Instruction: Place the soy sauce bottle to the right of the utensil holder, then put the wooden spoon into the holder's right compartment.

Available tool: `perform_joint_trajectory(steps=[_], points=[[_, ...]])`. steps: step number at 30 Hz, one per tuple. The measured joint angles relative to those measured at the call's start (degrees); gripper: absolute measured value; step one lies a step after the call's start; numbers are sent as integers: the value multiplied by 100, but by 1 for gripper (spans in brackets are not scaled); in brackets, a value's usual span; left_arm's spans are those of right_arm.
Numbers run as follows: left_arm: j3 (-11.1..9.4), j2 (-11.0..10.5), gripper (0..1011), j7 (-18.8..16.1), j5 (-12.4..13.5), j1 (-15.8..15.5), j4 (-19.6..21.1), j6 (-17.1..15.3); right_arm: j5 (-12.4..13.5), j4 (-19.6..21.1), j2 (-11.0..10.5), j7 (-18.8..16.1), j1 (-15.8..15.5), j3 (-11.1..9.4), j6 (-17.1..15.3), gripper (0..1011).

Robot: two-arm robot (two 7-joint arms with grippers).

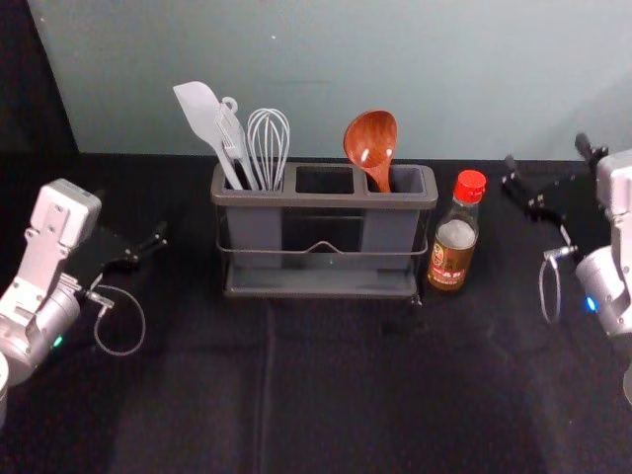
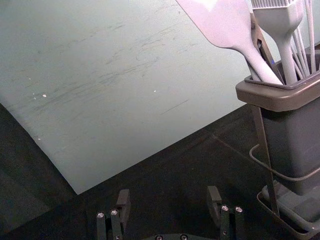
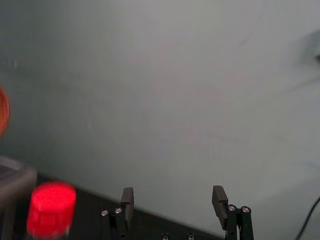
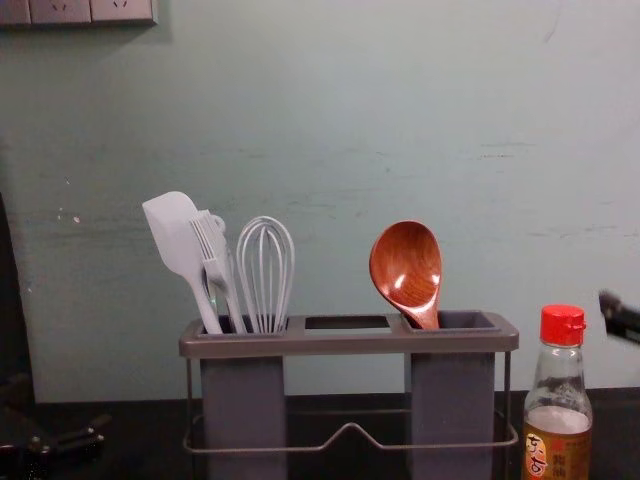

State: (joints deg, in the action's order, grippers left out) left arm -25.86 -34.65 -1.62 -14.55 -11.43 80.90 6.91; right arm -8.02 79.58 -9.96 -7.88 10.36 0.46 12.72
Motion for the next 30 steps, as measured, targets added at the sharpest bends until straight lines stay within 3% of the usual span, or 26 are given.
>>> perform_joint_trajectory(steps=[9,17,30], points=[[0,0,1005,0,0,0,0,0,-368,-268,-223,190,-14,188,-309,1002],[0,0,1005,0,0,0,0,0,-399,-354,-274,210,31,254,-412,1002],[0,0,1005,0,0,0,0,0,-321,-464,-233,269,91,291,-289,1003]])
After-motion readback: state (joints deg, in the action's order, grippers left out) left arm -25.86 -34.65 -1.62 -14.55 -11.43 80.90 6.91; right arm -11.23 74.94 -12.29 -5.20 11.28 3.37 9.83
